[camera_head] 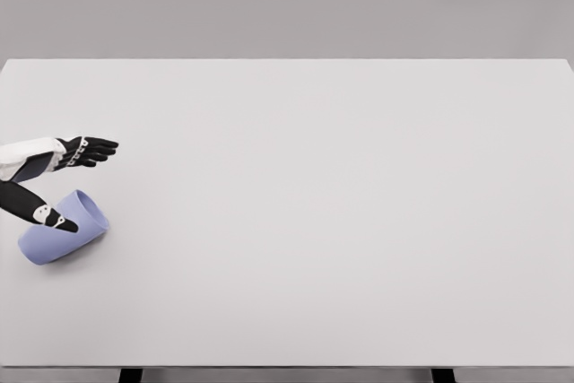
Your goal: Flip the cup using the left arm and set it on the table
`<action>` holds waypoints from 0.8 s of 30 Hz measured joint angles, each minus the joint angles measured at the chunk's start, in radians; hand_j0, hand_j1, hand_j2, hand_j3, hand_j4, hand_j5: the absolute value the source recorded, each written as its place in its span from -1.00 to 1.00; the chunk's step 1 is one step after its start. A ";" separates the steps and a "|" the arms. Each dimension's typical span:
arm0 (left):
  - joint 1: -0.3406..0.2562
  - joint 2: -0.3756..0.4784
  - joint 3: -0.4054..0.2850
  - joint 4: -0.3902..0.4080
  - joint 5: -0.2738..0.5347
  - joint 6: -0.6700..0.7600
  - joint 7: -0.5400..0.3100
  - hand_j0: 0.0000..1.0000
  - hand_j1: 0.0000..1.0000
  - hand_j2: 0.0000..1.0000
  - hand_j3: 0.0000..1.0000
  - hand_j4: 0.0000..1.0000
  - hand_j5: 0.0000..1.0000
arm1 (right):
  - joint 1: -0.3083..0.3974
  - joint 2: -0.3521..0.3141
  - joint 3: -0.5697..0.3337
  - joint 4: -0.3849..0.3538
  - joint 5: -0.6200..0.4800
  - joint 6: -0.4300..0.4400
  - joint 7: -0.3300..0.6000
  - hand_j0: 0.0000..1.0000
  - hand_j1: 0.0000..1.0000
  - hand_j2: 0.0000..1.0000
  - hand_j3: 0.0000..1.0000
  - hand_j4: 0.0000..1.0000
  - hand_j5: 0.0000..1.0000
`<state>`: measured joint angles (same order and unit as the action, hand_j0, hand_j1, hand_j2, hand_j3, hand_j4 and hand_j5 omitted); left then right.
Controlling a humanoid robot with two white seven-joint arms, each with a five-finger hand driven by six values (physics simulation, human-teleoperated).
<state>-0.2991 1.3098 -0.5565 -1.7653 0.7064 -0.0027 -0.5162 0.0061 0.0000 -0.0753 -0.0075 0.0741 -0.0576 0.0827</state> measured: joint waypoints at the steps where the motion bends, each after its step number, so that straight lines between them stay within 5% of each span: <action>1: 0.000 -0.002 0.000 0.000 -0.008 0.005 0.000 1.00 1.00 1.00 1.00 1.00 1.00 | 0.000 0.000 0.000 0.000 0.000 0.000 0.000 1.00 1.00 1.00 1.00 1.00 1.00; 24: 0.086 -0.006 -0.009 0.001 -0.098 0.110 0.125 1.00 1.00 1.00 1.00 1.00 1.00 | 0.000 0.000 0.000 0.000 0.000 0.000 0.000 1.00 1.00 1.00 1.00 1.00 1.00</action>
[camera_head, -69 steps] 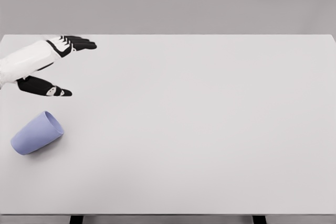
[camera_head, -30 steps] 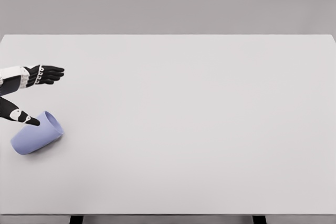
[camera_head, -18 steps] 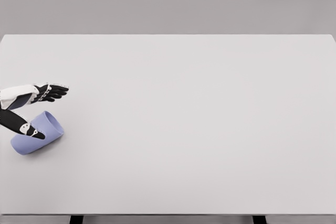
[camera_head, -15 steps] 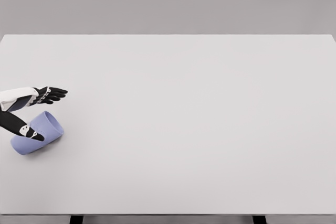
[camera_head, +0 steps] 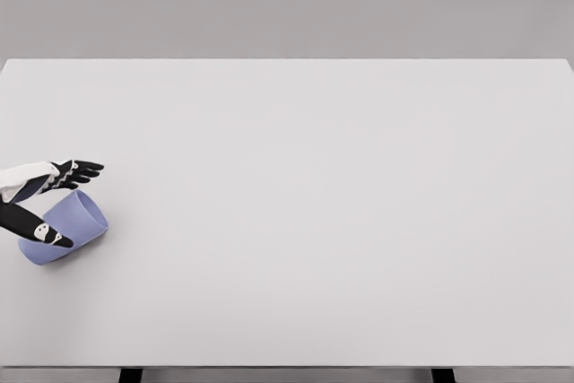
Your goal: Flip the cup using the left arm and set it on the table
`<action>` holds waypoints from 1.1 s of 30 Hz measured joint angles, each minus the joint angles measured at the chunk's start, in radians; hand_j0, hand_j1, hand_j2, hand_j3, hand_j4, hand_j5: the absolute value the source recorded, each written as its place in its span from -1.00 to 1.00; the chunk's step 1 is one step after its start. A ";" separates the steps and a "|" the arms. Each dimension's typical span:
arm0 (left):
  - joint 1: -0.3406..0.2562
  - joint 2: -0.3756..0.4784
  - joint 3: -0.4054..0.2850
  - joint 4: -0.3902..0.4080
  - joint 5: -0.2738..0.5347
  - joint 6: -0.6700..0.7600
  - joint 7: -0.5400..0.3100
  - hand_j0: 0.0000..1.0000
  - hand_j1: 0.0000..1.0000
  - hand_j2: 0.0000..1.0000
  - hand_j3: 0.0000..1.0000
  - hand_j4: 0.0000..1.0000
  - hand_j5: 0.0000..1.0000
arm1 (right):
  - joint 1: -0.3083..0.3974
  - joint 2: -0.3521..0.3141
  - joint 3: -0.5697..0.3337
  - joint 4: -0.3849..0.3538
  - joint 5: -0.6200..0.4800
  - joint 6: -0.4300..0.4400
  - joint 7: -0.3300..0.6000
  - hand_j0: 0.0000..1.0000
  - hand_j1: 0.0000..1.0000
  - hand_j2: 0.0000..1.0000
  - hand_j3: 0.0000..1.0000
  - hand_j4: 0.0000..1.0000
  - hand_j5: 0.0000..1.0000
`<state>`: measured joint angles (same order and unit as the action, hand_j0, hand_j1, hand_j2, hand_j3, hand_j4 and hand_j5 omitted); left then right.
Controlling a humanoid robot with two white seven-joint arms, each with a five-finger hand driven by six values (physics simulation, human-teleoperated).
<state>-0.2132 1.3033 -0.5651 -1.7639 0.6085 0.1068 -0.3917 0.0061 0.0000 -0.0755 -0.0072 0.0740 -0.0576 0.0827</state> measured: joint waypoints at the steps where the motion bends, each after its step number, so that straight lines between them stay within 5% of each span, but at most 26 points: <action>1: 0.002 0.000 0.000 0.000 -0.004 0.001 0.001 1.00 1.00 1.00 1.00 1.00 1.00 | 0.000 0.000 0.000 0.000 0.000 0.000 0.000 1.00 1.00 1.00 1.00 1.00 1.00; 25: 0.044 -0.020 -0.001 -0.001 -0.060 0.011 0.028 1.00 1.00 1.00 1.00 1.00 1.00 | 0.000 0.000 0.000 0.000 0.000 0.000 0.000 1.00 1.00 1.00 1.00 1.00 1.00; 33: 0.044 -0.031 -0.001 -0.001 -0.060 0.008 0.003 0.56 0.56 0.56 0.56 0.56 0.56 | 0.000 0.000 0.000 0.000 0.000 0.000 0.000 1.00 1.00 1.00 1.00 1.00 1.00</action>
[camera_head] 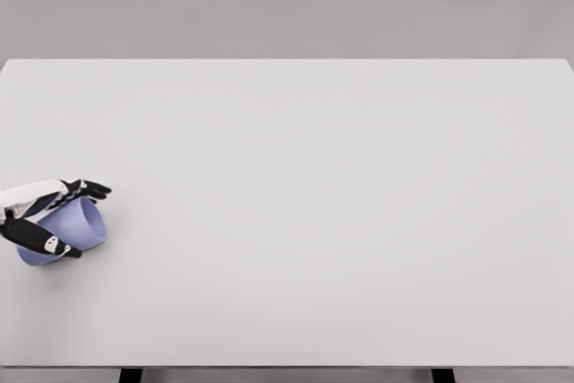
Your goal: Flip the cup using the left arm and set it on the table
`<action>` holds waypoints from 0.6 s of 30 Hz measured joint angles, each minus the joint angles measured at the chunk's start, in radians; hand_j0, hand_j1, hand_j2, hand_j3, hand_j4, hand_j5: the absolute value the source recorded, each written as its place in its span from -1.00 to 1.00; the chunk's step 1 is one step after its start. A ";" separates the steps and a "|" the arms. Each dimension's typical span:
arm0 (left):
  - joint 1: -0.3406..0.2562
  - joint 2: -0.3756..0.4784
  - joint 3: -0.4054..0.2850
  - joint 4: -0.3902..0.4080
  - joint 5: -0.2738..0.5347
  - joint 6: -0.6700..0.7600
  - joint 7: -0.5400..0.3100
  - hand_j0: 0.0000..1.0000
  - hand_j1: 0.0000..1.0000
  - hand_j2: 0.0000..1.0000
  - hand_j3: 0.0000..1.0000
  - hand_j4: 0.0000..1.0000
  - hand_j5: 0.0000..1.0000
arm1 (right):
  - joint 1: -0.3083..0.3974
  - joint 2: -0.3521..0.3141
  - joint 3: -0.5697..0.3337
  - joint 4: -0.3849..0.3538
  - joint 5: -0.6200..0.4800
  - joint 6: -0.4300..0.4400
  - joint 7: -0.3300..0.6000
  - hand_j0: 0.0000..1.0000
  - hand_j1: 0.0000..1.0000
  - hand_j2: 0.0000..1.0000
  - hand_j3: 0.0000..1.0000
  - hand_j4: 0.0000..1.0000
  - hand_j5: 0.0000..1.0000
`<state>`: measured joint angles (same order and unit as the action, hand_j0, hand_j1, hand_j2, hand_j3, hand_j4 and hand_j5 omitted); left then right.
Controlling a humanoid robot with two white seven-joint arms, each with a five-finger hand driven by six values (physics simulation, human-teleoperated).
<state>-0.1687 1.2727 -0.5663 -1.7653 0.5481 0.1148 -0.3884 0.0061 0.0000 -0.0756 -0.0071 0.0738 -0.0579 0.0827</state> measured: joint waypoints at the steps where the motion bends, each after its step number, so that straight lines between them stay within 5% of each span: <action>1: 0.000 -0.001 0.000 0.000 0.000 0.000 -0.003 0.48 0.48 0.48 0.48 0.48 0.48 | 0.000 0.000 0.000 0.000 0.000 0.000 0.000 1.00 1.00 1.00 1.00 1.00 1.00; 5: 0.000 -0.006 0.001 0.000 0.001 0.000 -0.008 0.28 0.28 0.28 0.28 0.28 0.28 | 0.000 0.000 0.000 0.000 0.000 0.000 0.000 1.00 1.00 1.00 1.00 1.00 1.00; 18: -0.012 -0.005 0.003 0.001 0.042 -0.056 -0.096 0.28 0.28 0.28 0.28 0.28 0.28 | 0.000 0.000 0.000 0.000 0.000 0.000 0.000 1.00 1.00 1.00 1.00 1.00 1.00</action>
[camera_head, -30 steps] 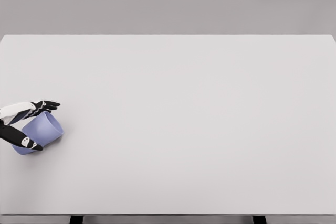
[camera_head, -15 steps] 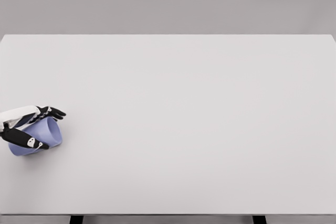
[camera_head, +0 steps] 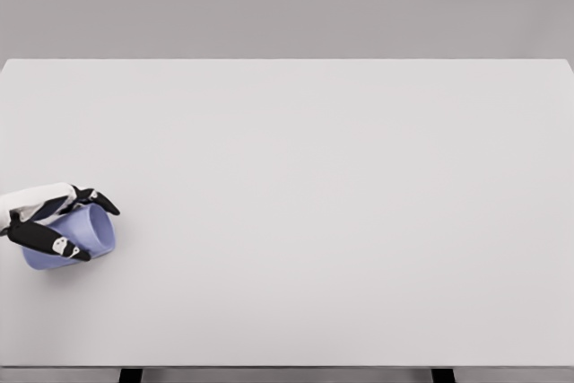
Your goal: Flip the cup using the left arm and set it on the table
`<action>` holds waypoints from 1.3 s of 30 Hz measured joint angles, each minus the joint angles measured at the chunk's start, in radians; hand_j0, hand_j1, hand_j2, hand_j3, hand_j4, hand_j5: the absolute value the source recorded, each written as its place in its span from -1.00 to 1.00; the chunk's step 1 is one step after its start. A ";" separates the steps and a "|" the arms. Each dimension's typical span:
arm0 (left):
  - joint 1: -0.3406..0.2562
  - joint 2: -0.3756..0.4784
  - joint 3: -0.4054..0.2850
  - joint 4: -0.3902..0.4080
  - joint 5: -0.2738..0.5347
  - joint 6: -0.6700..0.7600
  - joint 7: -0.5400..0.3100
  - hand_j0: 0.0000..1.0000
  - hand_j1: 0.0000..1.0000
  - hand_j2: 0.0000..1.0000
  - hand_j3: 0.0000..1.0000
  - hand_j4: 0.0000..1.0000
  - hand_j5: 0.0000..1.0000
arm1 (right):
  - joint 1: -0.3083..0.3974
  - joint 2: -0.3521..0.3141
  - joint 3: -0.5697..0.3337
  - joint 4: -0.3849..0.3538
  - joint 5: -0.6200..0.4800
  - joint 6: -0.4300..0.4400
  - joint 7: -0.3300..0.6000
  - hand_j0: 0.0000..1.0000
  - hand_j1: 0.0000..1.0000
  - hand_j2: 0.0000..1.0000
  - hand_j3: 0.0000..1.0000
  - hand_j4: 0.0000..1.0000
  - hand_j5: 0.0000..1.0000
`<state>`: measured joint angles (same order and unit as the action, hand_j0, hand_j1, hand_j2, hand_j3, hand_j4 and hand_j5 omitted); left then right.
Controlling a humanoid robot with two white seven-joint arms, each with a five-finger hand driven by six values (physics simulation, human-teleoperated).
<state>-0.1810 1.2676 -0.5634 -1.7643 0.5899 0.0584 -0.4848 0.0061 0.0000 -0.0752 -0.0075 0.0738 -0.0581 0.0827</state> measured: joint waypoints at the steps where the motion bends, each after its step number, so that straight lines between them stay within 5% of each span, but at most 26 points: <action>1: 0.000 0.003 0.001 0.000 0.016 -0.017 -0.016 0.28 0.28 0.28 0.28 0.28 0.28 | 0.000 0.000 0.000 0.000 0.000 0.000 0.000 1.00 1.00 1.00 1.00 1.00 1.00; 8: -0.002 0.010 0.008 0.020 0.135 -0.174 -0.107 0.32 0.32 0.32 0.32 0.32 0.32 | 0.000 0.000 0.000 0.000 0.000 0.000 0.000 1.00 1.00 1.00 1.00 1.00 1.00; 19: -0.040 -0.056 0.009 0.107 0.324 -0.349 -0.125 0.36 0.36 0.36 0.36 0.36 0.36 | 0.000 0.000 0.000 0.000 0.000 0.000 0.000 1.00 1.00 1.00 1.00 1.00 1.00; 33: -0.215 -0.385 0.004 0.333 0.424 -0.365 -0.126 0.39 0.39 0.39 0.39 0.39 0.39 | 0.000 0.000 0.000 0.000 0.000 0.000 0.000 1.00 1.00 1.00 1.00 1.00 1.00; 39: -0.247 -0.525 0.000 0.429 0.431 -0.365 -0.126 0.39 0.39 0.39 0.39 0.39 0.39 | 0.000 0.000 0.000 0.001 0.000 0.000 0.000 1.00 1.00 1.00 1.00 1.00 1.00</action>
<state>-0.4280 0.7429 -0.5633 -1.3351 1.0212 -0.3061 -0.6107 0.0061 0.0000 -0.0752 -0.0069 0.0738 -0.0577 0.0827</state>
